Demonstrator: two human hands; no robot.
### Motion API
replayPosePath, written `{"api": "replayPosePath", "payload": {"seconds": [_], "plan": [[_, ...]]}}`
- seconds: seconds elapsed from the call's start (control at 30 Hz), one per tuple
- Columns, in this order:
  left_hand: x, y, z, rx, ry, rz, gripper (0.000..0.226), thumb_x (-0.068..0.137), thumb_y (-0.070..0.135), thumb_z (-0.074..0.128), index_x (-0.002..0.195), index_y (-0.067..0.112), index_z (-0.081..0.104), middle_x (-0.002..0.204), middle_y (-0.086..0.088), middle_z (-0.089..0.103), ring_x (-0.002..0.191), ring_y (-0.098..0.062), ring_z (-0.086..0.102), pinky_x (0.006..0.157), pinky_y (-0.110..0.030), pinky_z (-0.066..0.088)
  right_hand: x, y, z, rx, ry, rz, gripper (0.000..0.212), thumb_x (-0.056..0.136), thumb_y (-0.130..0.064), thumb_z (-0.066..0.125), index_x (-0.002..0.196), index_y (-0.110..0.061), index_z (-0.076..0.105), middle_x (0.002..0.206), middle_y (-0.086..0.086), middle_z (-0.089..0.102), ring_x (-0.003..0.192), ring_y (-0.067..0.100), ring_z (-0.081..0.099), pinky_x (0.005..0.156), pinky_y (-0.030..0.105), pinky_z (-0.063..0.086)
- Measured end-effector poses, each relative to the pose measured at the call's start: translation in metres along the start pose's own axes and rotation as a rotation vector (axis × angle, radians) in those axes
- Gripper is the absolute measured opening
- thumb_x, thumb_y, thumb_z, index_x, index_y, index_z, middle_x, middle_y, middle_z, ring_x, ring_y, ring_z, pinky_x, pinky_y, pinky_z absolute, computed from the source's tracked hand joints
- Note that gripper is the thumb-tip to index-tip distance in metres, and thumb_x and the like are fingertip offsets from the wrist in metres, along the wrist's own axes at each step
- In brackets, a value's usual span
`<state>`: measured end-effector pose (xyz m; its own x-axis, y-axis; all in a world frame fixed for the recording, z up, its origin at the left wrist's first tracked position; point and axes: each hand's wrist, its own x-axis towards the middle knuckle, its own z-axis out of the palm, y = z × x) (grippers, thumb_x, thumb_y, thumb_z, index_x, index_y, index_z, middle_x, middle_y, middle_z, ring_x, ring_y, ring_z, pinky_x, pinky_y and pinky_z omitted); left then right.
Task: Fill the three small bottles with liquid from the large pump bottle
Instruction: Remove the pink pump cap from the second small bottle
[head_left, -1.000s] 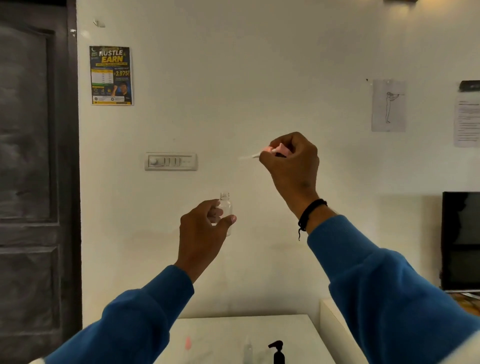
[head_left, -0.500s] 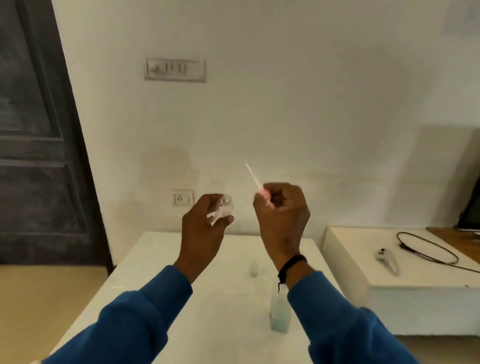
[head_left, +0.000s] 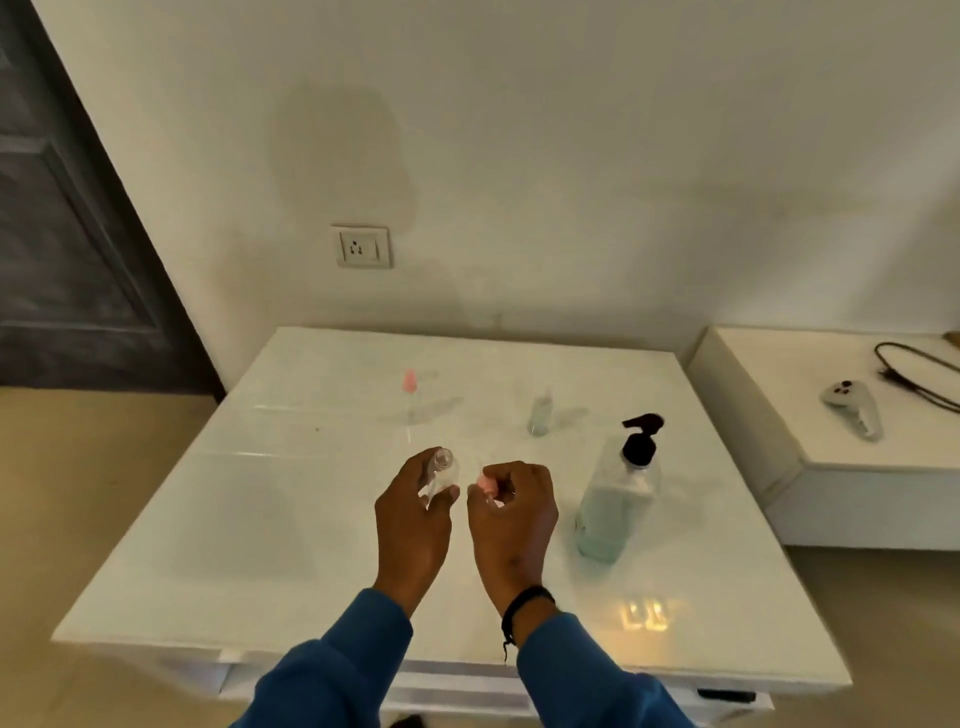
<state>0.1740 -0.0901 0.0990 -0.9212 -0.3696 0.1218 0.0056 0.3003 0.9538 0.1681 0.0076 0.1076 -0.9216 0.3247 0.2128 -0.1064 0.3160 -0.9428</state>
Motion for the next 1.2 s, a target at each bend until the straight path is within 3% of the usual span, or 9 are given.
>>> {"api": "replayPosePath", "payload": {"seconds": [0.17,0.23,0.33,0.5,0.6,0.67,0.83,1.07,1.2], "plan": [[0.018,-0.044,0.006,0.044,-0.038,-0.05,0.039,0.09,0.001,0.068,0.123,0.021,0.063,0.115,0.01,0.066,0.097,0.016,0.056,0.085,-0.002,0.044,0.0,0.047,0.034,-0.135,-0.102,0.035,0.021,0.081,0.002,0.072,0.082,-0.018,0.067,0.095,-0.003,0.059,0.08,0.001,0.058,0.07,0.004,0.043],[0.021,-0.056,0.008,0.057,-0.035,-0.066,0.039,0.09,0.001,0.068,0.124,0.02,0.063,0.115,0.01,0.066,0.098,0.01,0.059,0.088,-0.006,0.045,0.002,0.061,0.043,-0.169,-0.127,0.043,0.018,0.081,0.002,0.072,0.085,-0.015,0.069,0.097,-0.002,0.059,0.079,0.0,0.057,0.07,0.003,0.042],[0.027,-0.072,0.013,0.084,-0.029,-0.085,0.04,0.089,-0.001,0.068,0.124,0.019,0.063,0.115,0.01,0.066,0.104,-0.003,0.06,0.086,0.001,0.039,0.004,0.076,0.054,-0.21,-0.174,0.064,0.016,0.08,0.002,0.072,0.086,-0.012,0.069,0.099,-0.001,0.058,0.076,-0.001,0.055,0.07,0.001,0.039],[0.038,-0.081,0.013,0.121,0.015,-0.12,0.04,0.09,0.003,0.069,0.127,0.015,0.062,0.117,0.01,0.063,0.106,-0.006,0.058,0.079,0.007,0.034,0.006,0.093,0.062,-0.24,-0.192,0.08,0.017,0.077,0.001,0.074,0.083,-0.013,0.068,0.1,0.001,0.06,0.078,0.001,0.055,0.074,0.002,0.039],[0.039,-0.083,0.012,0.129,0.028,-0.138,0.04,0.09,0.005,0.07,0.129,0.013,0.062,0.118,0.009,0.063,0.106,-0.006,0.057,0.077,0.008,0.034,0.004,0.099,0.069,-0.265,-0.202,0.108,0.015,0.08,-0.003,0.074,0.09,-0.014,0.071,0.103,0.001,0.06,0.086,0.011,0.057,0.081,0.022,0.046],[0.04,-0.084,0.011,0.141,0.036,-0.14,0.041,0.09,0.005,0.07,0.129,0.013,0.063,0.118,0.009,0.064,0.106,-0.005,0.057,0.077,0.008,0.034,0.001,0.101,0.072,-0.347,-0.221,0.135,0.015,0.083,-0.01,0.073,0.095,-0.019,0.071,0.106,-0.002,0.06,0.098,0.017,0.057,0.086,0.033,0.043],[0.043,-0.086,0.009,0.164,0.05,-0.133,0.041,0.089,0.003,0.071,0.128,0.013,0.064,0.118,0.006,0.066,0.104,-0.006,0.058,0.076,0.007,0.034,-0.005,0.1,0.071,-0.508,-0.276,0.191,0.017,0.086,-0.022,0.07,0.103,-0.026,0.069,0.113,-0.007,0.059,0.112,0.018,0.048,0.087,0.032,0.029],[0.047,-0.091,0.006,0.15,0.074,-0.166,0.042,0.09,0.007,0.071,0.13,0.014,0.062,0.125,0.002,0.067,0.114,-0.013,0.061,0.078,0.001,0.038,-0.009,0.089,0.07,-0.501,-0.332,0.15,0.029,0.086,-0.037,0.075,0.114,-0.032,0.069,0.119,-0.008,0.058,0.119,0.018,0.043,0.095,0.035,0.034],[0.047,-0.076,0.005,0.066,0.115,-0.125,0.041,0.09,0.01,0.071,0.13,0.015,0.062,0.125,0.001,0.068,0.115,-0.013,0.063,0.08,0.002,0.04,-0.005,0.066,0.059,-0.353,-0.25,0.023,0.023,0.087,-0.029,0.075,0.11,-0.027,0.072,0.114,-0.007,0.062,0.116,0.019,0.048,0.095,0.035,0.038]]}}
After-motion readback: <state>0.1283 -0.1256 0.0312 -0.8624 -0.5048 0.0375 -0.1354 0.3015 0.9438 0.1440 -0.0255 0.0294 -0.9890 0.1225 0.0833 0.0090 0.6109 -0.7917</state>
